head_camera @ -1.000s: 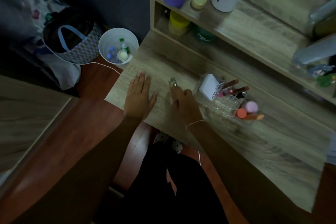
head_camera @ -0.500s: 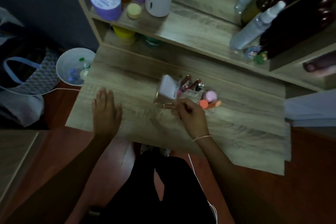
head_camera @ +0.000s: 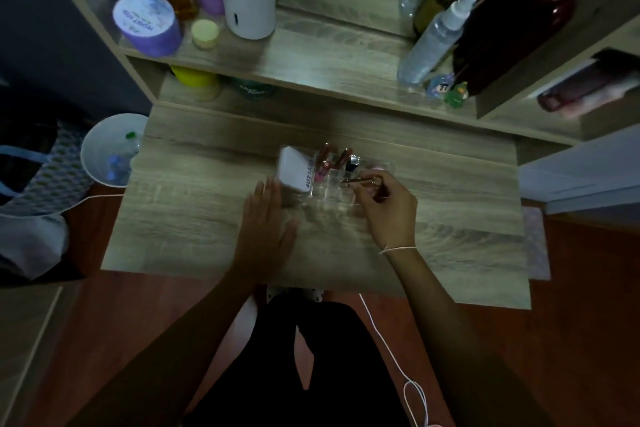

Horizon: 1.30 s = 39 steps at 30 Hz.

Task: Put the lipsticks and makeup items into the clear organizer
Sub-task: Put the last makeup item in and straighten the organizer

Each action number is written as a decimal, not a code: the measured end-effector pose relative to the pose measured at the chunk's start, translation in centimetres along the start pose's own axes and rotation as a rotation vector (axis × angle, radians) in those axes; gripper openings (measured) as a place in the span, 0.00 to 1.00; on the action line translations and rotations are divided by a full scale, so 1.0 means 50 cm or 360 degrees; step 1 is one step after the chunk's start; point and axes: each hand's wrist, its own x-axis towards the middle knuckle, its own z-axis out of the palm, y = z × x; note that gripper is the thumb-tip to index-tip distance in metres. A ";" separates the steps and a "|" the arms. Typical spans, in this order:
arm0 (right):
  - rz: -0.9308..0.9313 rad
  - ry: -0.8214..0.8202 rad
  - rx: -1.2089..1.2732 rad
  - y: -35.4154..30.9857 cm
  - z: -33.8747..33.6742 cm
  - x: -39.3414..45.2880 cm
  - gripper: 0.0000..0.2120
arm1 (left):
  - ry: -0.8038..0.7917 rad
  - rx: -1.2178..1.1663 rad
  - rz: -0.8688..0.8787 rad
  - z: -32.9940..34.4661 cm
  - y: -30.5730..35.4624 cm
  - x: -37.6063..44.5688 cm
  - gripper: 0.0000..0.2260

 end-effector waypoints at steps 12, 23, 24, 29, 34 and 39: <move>-0.0250 -0.0123 -0.0367 0.000 0.051 0.025 0.11 | -0.0020 -0.0030 -0.0063 -0.012 0.015 -0.003 0.34; -0.0148 -0.0123 -0.0337 -0.002 0.069 0.045 0.05 | -0.0053 0.0047 -0.0129 -0.013 -0.006 -0.002 0.35; -0.0143 -0.0108 -0.0325 -0.002 0.069 0.044 0.06 | -0.0044 0.0052 -0.0129 -0.013 -0.008 -0.002 0.35; -0.0090 -0.0058 -0.0282 0.001 0.058 0.034 0.11 | 0.0036 -0.0010 -0.0124 -0.016 -0.005 0.000 0.34; -0.0128 -0.0082 -0.0272 -0.016 0.036 0.022 0.15 | 0.0168 -0.0134 -0.0034 -0.035 0.019 0.014 0.33; -0.0245 0.0052 -0.0293 -0.030 -0.007 0.064 0.11 | 0.0569 -0.0375 0.0040 -0.095 0.073 0.080 0.20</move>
